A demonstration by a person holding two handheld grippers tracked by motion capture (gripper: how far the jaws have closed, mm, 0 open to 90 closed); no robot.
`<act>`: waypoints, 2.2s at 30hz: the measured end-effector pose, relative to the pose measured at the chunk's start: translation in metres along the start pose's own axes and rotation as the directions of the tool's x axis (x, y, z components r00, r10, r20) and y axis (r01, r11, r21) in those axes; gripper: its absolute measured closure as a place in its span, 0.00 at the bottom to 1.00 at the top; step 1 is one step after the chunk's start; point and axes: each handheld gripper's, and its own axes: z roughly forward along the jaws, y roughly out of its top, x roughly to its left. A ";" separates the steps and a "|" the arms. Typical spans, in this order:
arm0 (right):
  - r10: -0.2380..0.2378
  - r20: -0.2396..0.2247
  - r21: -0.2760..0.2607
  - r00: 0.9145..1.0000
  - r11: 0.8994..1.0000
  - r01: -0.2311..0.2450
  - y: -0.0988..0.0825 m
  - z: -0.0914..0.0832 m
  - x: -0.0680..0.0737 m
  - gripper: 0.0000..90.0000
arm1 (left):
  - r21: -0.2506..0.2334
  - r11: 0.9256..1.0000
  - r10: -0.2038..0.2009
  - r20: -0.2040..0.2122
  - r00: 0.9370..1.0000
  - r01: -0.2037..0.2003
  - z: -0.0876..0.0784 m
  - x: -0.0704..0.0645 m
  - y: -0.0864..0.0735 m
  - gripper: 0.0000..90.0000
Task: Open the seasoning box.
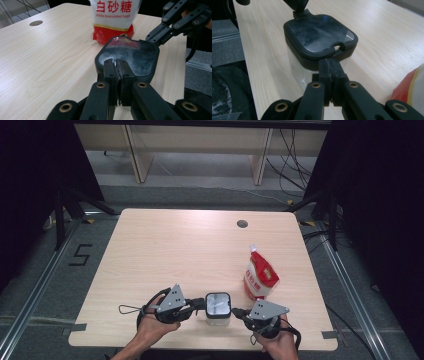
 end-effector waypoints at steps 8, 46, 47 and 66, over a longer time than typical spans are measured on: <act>0.002 -0.006 -0.002 1.000 1.000 -0.002 0.000 0.000 0.000 0.99 | 0.007 1.000 -0.001 -0.007 1.000 0.001 -0.001 -0.001 0.000 0.96; -0.023 -0.007 -0.074 1.000 0.997 0.022 0.025 -0.004 0.005 0.99 | -0.043 0.999 0.012 0.037 0.999 -0.011 -0.015 0.006 -0.009 0.75; -0.033 -0.006 -0.069 0.999 0.997 0.032 0.028 -0.004 0.005 0.99 | -0.038 0.999 0.009 0.030 1.000 -0.008 -0.017 0.006 -0.015 0.73; -0.072 -0.002 -0.098 0.997 0.993 0.071 0.048 -0.003 0.009 0.99 | 0.037 0.998 0.047 0.118 0.992 -0.052 0.014 0.018 -0.043 0.70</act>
